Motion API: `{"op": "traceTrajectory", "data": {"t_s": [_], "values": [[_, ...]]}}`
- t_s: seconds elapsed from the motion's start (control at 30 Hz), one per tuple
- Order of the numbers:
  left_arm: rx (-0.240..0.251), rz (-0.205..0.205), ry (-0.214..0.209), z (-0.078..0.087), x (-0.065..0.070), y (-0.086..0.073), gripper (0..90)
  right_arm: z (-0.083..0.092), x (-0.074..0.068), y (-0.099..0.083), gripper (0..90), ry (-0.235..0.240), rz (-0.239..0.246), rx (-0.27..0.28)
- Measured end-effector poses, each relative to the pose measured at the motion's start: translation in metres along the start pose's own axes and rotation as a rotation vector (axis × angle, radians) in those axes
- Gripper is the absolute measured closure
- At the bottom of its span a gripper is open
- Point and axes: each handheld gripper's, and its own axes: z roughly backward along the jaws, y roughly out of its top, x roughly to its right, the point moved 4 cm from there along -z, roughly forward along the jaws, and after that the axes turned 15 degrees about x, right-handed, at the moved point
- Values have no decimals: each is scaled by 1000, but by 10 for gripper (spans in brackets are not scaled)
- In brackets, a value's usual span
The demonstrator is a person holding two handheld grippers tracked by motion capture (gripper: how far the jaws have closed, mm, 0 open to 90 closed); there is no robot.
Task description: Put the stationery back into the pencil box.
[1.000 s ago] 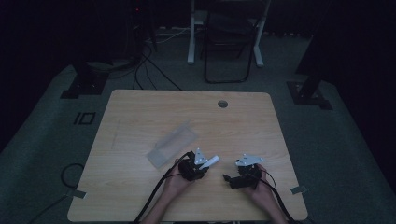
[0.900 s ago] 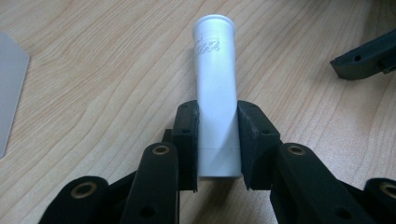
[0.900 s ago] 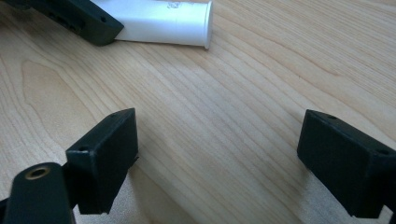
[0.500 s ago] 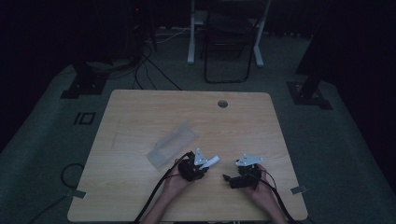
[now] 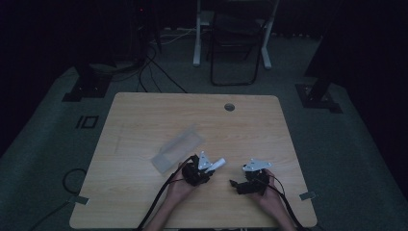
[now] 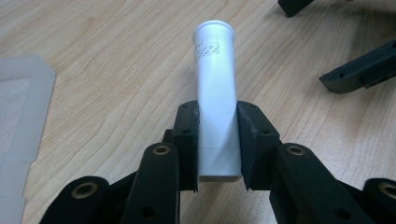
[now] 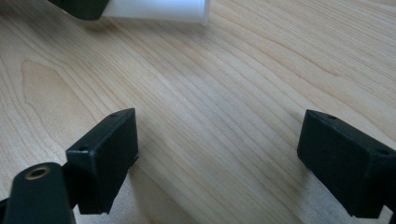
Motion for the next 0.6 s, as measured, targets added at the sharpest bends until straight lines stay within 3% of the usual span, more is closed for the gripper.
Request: {"op": "traceTrajectory", "data": {"t_s": [0.6], "values": [[36,-21,14,14,-2,13,713,0,0,0,123,-1,-4,0]]}}
